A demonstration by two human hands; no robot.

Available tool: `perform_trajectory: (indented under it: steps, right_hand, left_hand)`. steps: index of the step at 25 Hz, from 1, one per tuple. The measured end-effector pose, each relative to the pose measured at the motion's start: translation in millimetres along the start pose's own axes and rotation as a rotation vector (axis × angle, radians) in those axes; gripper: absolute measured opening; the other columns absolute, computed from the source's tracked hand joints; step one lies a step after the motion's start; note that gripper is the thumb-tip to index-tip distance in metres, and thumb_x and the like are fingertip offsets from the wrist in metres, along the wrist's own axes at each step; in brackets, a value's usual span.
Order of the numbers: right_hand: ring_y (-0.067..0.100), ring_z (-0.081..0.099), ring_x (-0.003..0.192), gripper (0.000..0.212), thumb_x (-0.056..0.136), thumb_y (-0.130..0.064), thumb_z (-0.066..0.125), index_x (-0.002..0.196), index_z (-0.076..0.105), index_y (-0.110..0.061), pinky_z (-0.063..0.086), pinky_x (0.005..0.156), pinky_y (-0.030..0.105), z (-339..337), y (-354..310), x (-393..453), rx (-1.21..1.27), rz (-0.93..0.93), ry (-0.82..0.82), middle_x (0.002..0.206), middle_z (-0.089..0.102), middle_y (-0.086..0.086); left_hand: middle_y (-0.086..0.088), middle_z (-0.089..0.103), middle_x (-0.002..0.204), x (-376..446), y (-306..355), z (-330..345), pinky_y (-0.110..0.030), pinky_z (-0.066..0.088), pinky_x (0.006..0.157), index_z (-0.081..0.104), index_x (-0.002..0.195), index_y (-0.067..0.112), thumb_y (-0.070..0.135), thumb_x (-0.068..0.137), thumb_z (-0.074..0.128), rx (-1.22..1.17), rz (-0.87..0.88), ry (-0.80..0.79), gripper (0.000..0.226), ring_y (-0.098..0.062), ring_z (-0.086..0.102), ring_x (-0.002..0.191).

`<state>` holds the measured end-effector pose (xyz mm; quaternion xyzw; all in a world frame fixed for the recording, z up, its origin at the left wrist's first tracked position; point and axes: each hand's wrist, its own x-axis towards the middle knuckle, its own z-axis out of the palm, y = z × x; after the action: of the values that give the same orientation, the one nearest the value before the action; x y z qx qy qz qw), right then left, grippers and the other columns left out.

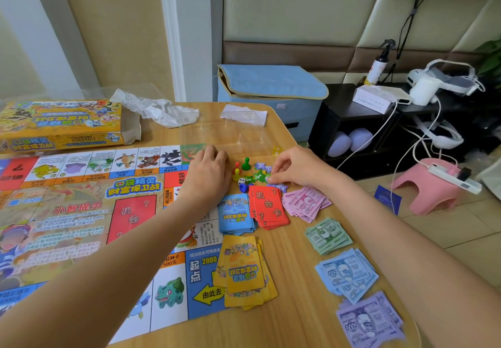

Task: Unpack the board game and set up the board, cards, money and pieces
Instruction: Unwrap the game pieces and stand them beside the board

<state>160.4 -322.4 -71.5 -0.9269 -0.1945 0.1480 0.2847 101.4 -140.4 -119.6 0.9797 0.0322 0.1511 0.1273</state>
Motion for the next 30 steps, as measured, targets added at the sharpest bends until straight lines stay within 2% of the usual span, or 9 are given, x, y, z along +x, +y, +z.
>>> perform_trajectory:
  steps: [2, 5, 8, 10, 13, 18, 23, 27, 30]
  right_hand:
    - [0.004, 0.054, 0.056, 0.012, 0.075, -0.017, 0.078, 0.08, 0.07, -0.01, 0.047, 0.055, 0.018, -3.6, 1.1, -1.4, 0.029, 0.005, -0.026, 0.064, 0.063, -0.004]
    - [-0.002, 0.05, 0.046, 0.014, 0.077, -0.026, 0.076, 0.076, 0.071, -0.013, 0.043, 0.056, 0.018, -11.3, -2.9, 0.9, 0.023, -0.008, 0.046, 0.062, 0.062, -0.005]
    - [0.005, 0.048, 0.055, 0.036, 0.076, -0.04, 0.074, 0.076, 0.07, -0.004, 0.035, 0.054, 0.021, -3.4, -11.9, 6.8, -0.089, 0.019, 0.085, 0.063, 0.057, 0.0]
    - [0.014, 0.049, 0.064, 0.037, 0.072, -0.041, 0.077, 0.074, 0.066, -0.005, 0.036, 0.058, 0.027, 8.2, -15.6, 10.7, -0.163, 0.044, 0.032, 0.068, 0.056, 0.006]
    - [0.011, 0.05, 0.065, 0.027, 0.073, -0.031, 0.079, 0.08, 0.067, -0.007, 0.04, 0.058, 0.024, 10.3, -18.7, 14.8, -0.133, 0.09, -0.017, 0.074, 0.06, 0.001]
    - [0.008, 0.041, 0.054, 0.011, 0.078, -0.012, 0.074, 0.087, 0.071, -0.007, 0.036, 0.049, 0.019, 0.5, -14.9, 16.6, 0.214, 0.199, 0.007, 0.074, 0.059, -0.003]
    - [0.009, 0.051, 0.063, 0.015, 0.08, 0.002, 0.068, 0.095, 0.07, -0.003, 0.044, 0.052, 0.017, -6.6, -10.4, 21.5, 0.344, 0.191, -0.003, 0.077, 0.061, 0.001]
    - [0.01, 0.057, 0.064, 0.013, 0.082, 0.004, 0.066, 0.082, 0.069, -0.009, 0.051, 0.053, 0.015, -8.6, -7.5, 19.3, 0.399, 0.196, -0.016, 0.077, 0.062, 0.003]
    - [0.009, 0.06, 0.063, 0.01, 0.081, 0.001, 0.068, 0.085, 0.069, -0.008, 0.049, 0.051, 0.014, -9.9, -5.7, 16.5, 0.333, 0.171, 0.021, 0.073, 0.064, 0.003]
  left_hand:
    - [-0.014, 0.05, 0.115, 0.1, 0.0, 0.0, -0.033, 0.035, 0.086, 0.053, 0.117, 0.004, 0.028, 0.098, 0.037, -0.008, 0.003, 0.003, 0.034, -0.028, 0.046, 0.103]
    - [-0.013, 0.049, 0.115, 0.9, -0.1, -0.2, -0.034, 0.036, 0.087, 0.053, 0.118, 0.004, 0.028, 0.098, 0.037, -0.002, 0.002, -0.003, 0.034, -0.028, 0.046, 0.104]
    - [-0.014, 0.049, 0.115, 0.0, 0.4, -0.7, -0.034, 0.035, 0.087, 0.053, 0.117, 0.003, 0.027, 0.098, 0.037, -0.006, 0.001, 0.0, 0.034, -0.029, 0.046, 0.103]
    - [-0.014, 0.049, 0.115, -0.6, 1.4, -1.2, -0.034, 0.035, 0.087, 0.053, 0.117, 0.003, 0.027, 0.099, 0.037, 0.005, 0.0, -0.003, 0.034, -0.028, 0.045, 0.103]
    - [-0.014, 0.05, 0.115, -0.2, 0.8, -1.1, -0.034, 0.036, 0.088, 0.053, 0.117, 0.003, 0.027, 0.099, 0.037, -0.002, 0.003, 0.004, 0.034, -0.028, 0.046, 0.103]
    - [-0.013, 0.049, 0.117, -0.6, -0.1, -0.1, -0.034, 0.036, 0.089, 0.052, 0.119, 0.005, 0.028, 0.099, 0.036, 0.0, -0.001, -0.01, 0.035, -0.027, 0.045, 0.105]
    - [-0.013, 0.049, 0.116, 0.3, -0.3, 0.0, -0.034, 0.035, 0.089, 0.052, 0.119, 0.004, 0.028, 0.099, 0.036, -0.006, 0.004, 0.0, 0.035, -0.028, 0.045, 0.105]
    - [-0.012, 0.047, 0.118, 0.4, -0.5, 0.1, -0.033, 0.035, 0.09, 0.05, 0.121, 0.006, 0.03, 0.099, 0.035, 0.009, -0.003, -0.016, 0.036, -0.026, 0.044, 0.107]
    - [-0.012, 0.048, 0.118, 0.5, 0.1, -0.2, -0.033, 0.035, 0.09, 0.051, 0.121, 0.005, 0.029, 0.099, 0.036, 0.005, -0.002, -0.016, 0.036, -0.027, 0.044, 0.107]
